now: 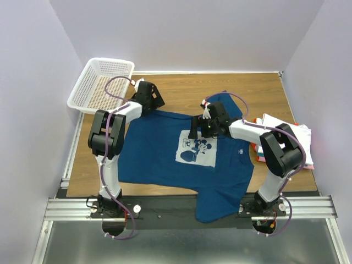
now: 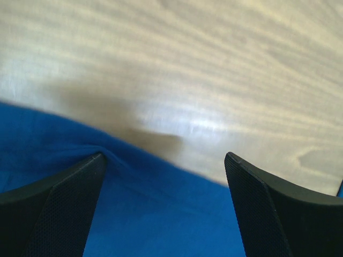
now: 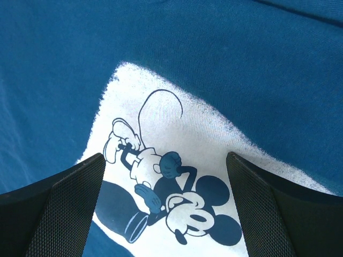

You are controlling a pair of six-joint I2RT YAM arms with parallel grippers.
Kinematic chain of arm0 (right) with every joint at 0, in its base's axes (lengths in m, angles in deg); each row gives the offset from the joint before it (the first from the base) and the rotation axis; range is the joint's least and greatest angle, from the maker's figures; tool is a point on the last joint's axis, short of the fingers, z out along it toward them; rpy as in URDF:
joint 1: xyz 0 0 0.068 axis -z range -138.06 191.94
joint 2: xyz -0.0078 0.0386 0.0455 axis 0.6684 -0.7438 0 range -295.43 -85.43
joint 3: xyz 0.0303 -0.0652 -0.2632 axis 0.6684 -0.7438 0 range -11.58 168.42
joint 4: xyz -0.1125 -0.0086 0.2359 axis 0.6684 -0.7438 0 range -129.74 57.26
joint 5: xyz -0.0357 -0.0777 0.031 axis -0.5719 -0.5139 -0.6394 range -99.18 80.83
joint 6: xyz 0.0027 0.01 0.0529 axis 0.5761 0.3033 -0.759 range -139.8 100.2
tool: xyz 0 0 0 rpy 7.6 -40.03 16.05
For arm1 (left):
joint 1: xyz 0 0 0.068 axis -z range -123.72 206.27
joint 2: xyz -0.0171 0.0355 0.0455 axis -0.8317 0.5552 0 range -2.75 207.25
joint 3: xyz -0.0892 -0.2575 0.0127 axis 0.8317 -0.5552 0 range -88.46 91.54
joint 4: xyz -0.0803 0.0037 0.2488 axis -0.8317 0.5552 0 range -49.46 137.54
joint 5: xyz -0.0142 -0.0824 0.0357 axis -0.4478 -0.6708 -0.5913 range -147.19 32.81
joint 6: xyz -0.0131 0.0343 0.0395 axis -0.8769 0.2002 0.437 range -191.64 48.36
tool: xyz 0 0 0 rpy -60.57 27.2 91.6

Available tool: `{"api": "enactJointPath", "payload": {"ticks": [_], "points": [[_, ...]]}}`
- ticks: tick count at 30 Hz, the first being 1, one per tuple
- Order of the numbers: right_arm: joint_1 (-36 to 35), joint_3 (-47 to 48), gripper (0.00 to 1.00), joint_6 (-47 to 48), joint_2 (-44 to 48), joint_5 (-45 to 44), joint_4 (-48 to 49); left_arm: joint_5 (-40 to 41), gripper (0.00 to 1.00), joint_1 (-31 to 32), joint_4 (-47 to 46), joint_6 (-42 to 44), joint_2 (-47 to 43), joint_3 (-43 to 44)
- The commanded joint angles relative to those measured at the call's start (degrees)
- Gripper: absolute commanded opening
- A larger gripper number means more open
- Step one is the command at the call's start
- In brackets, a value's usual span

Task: Fold and stack the t-shirts
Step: Flatten the tshirt out

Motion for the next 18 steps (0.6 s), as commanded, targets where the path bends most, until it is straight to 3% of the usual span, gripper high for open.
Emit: {"api": "enactJointPath", "payload": {"ticks": [1,12,18], "points": [[-0.32,-1.70,1.00,0.63,-0.62,-0.33,-0.26,2.48,0.98,-0.59,2.69,0.02,2.49,5.20],[-0.41,0.22,1.00,-1.21,4.30,-6.21,-0.44,3.35,0.98,-1.38,10.24,1.07,9.00,20.85],[-0.15,4.70,1.00,-2.88,5.19,-10.70,-1.22,5.20,0.98,-1.29,10.34,2.30,0.05,15.96]]}}
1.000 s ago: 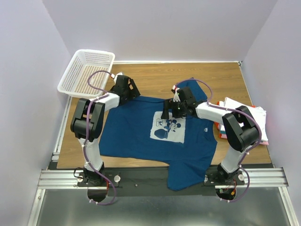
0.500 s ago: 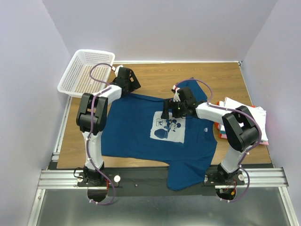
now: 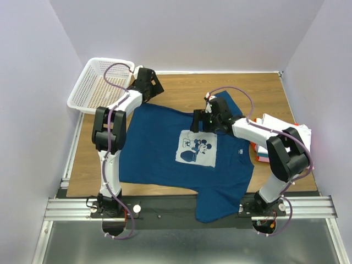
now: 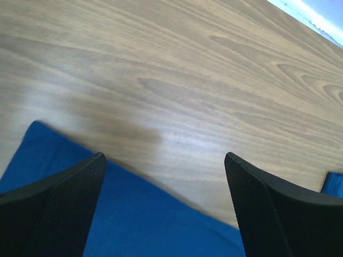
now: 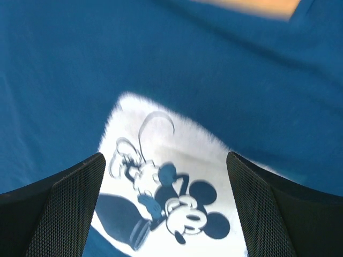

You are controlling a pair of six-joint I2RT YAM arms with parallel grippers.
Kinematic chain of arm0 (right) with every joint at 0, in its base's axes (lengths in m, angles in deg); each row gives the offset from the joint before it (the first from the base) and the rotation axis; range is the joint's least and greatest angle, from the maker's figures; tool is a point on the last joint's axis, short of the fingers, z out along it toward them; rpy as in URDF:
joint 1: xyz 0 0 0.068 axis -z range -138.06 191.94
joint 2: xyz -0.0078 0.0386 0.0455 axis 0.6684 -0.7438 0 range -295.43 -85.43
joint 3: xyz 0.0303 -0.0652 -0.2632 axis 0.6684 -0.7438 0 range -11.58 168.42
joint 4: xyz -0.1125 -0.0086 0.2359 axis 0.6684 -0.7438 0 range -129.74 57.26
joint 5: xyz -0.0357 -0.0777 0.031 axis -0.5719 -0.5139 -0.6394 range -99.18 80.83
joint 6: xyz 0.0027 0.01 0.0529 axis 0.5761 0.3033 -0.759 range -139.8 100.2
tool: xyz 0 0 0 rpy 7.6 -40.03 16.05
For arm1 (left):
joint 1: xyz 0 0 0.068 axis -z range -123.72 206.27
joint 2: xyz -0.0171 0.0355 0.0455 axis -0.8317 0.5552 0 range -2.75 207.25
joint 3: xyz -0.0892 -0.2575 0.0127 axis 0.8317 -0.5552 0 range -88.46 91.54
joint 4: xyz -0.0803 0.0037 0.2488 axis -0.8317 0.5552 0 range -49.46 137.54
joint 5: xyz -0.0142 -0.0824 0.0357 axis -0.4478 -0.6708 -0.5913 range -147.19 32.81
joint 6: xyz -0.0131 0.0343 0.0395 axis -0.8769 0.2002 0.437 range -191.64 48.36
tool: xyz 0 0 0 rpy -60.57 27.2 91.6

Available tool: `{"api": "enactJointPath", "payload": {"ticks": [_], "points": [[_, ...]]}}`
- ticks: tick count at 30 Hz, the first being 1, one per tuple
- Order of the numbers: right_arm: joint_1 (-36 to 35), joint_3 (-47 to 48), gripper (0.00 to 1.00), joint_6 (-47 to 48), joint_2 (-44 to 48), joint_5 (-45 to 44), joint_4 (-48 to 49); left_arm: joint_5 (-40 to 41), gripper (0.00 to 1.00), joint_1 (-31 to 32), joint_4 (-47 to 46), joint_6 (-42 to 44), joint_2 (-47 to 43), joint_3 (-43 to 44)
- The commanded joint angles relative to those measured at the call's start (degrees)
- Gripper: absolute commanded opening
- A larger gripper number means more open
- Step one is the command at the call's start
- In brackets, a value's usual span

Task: Fold and stack the t-shirts
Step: Flatten the tshirt out

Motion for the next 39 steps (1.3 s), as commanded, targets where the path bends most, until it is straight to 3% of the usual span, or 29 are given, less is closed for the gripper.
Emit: {"api": "enactJointPath", "payload": {"ticks": [1,8,16,26,31,35,39], "points": [[-0.12,3.60,1.00,-1.73,0.75,-3.93,-0.53,3.06,0.98,-0.09,1.35,1.65,-8.92,-3.10],[-0.12,7.11,1.00,-1.29,-5.40,-1.72,-0.61,1.13,0.98,1.93,-3.04,0.42,-23.59,-23.29],[0.05,16.77,1.00,1.43,-14.54,-9.89,-0.53,-1.41,0.98,2.99,-7.87,-1.25,-28.62,-39.82],[3.39,31.72,1.00,2.84,-27.28,-10.60,-0.62,-1.42,0.98,2.99,-8.67,-1.34,-27.04,-45.81],[6.38,41.29,1.00,6.71,-32.21,-5.51,-0.97,0.34,0.98,2.99,-8.23,-2.13,-29.41,-47.49],[8.40,43.32,1.00,9.52,-29.15,-5.32,-1.76,2.17,0.98,2.99,-7.62,-2.75,-33.27,-49.33],[12.34,37.81,1.00,6.45,-24.40,-6.21,-1.93,2.63,0.98,2.99,-6.30,-2.05,-35.21,-48.46]]}}
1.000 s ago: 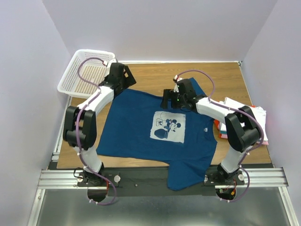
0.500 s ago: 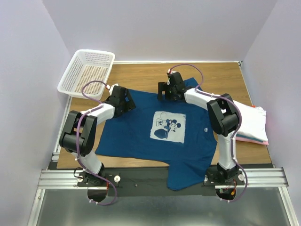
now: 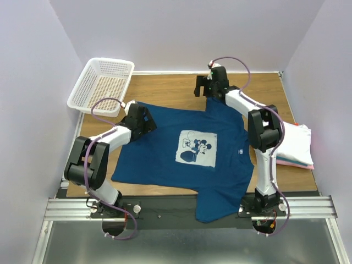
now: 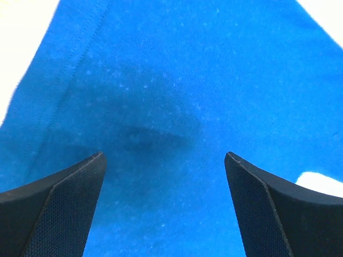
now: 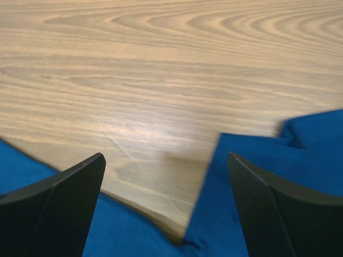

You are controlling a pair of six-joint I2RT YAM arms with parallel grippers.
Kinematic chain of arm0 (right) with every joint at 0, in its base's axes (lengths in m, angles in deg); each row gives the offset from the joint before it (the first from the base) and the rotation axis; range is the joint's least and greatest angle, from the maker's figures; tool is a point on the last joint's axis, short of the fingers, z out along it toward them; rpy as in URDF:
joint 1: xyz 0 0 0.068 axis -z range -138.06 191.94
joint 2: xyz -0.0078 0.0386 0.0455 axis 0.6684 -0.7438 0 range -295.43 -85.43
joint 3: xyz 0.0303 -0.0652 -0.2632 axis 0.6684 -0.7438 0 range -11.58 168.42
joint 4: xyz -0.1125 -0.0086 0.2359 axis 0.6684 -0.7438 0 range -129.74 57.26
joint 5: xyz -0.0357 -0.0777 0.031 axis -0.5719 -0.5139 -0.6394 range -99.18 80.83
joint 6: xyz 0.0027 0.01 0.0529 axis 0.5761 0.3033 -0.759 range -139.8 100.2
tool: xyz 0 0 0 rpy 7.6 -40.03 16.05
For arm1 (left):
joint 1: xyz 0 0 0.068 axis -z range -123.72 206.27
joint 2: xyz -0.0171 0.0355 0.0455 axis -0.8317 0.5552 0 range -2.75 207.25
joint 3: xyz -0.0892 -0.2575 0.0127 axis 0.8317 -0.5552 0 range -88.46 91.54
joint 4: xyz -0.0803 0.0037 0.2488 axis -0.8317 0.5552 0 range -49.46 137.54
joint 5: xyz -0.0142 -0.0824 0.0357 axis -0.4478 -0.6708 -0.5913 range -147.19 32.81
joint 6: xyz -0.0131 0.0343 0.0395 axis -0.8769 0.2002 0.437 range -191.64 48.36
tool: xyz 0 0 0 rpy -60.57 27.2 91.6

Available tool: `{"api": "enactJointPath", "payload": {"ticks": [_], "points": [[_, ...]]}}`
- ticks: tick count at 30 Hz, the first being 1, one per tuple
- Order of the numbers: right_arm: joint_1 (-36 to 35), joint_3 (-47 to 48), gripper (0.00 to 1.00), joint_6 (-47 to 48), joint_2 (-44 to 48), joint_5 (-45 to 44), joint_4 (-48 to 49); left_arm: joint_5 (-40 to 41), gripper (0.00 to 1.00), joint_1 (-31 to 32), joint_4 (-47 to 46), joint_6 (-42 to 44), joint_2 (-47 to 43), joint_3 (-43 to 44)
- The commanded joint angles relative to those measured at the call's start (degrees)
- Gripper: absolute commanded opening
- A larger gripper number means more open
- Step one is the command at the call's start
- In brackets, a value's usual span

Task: Fold and stack the t-shirts
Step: Flatten the tshirt out

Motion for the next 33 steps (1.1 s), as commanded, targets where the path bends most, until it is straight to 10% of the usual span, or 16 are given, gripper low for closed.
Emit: {"api": "enactJointPath", "payload": {"ticks": [1,17,33], "points": [[3.74,-3.26,1.00,-1.33,5.53,0.57,-0.86,2.54,0.98,-0.10,1.81,0.07,-2.76,0.75],[11.57,-2.12,1.00,-6.79,-3.59,5.75,-2.80,0.78,0.98,-0.10,3.31,3.24,12.35,18.67],[18.51,2.26,1.00,-8.73,-10.72,9.44,-4.47,0.07,0.98,-1.77,2.25,3.06,18.07,18.59]]}}
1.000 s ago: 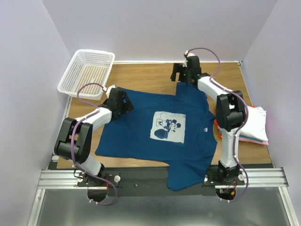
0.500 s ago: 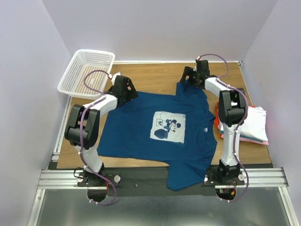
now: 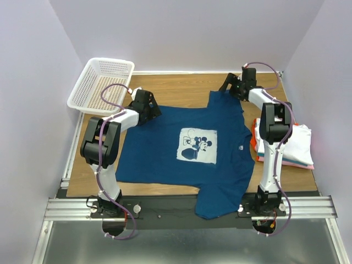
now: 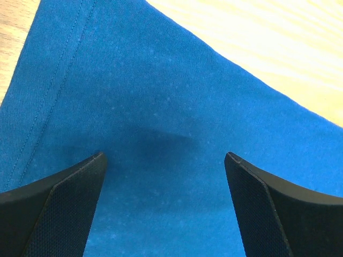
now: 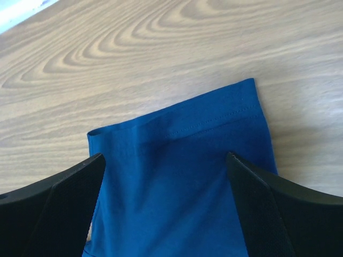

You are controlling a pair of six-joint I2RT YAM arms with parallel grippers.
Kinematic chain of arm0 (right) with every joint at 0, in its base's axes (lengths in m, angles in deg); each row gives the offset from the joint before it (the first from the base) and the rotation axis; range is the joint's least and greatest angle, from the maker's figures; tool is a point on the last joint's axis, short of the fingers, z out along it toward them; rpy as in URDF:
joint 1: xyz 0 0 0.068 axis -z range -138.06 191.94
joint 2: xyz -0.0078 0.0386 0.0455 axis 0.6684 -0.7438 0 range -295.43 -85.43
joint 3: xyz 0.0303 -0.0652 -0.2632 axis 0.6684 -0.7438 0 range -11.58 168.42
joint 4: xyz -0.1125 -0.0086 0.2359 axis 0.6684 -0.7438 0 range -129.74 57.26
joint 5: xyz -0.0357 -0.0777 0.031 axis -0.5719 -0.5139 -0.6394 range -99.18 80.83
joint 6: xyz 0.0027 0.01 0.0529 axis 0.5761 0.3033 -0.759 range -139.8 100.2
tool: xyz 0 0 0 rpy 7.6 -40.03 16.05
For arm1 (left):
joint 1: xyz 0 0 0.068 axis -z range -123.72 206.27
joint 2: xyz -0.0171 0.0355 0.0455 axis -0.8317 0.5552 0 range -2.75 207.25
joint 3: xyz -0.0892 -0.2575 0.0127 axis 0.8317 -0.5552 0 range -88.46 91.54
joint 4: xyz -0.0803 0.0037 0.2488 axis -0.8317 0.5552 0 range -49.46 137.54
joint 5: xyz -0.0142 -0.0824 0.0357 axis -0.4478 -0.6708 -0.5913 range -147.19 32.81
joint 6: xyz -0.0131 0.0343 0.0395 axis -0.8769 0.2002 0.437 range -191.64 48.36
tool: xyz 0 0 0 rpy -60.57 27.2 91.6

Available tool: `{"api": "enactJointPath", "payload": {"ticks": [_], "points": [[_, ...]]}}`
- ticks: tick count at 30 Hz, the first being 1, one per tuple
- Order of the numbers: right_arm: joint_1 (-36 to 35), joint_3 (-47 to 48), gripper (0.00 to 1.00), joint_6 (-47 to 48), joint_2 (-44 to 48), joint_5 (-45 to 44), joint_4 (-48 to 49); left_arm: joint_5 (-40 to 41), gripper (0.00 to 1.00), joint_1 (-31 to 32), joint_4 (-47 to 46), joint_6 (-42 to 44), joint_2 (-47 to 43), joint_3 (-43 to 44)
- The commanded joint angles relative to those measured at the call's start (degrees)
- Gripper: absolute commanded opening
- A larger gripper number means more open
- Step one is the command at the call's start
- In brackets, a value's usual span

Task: Fold and stack the t-shirts
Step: Flatten the tshirt out

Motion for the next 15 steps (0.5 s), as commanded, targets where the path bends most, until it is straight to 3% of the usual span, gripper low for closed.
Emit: {"api": "enactJointPath", "payload": {"ticks": [1,7,15], "points": [[1.31,1.71,1.00,2.07,-4.76,1.20,-4.93,-0.12,0.98,-0.50,0.90,0.46,1.55,-0.14],[1.23,8.11,1.00,7.09,-6.78,11.05,-5.98,-0.74,0.98,-0.50,1.25,1.78,1.29,2.32],[1.23,20.78,1.00,7.09,-12.41,11.85,-12.04,-0.91,0.98,-0.50,4.14,3.80,2.17,8.47]]}}
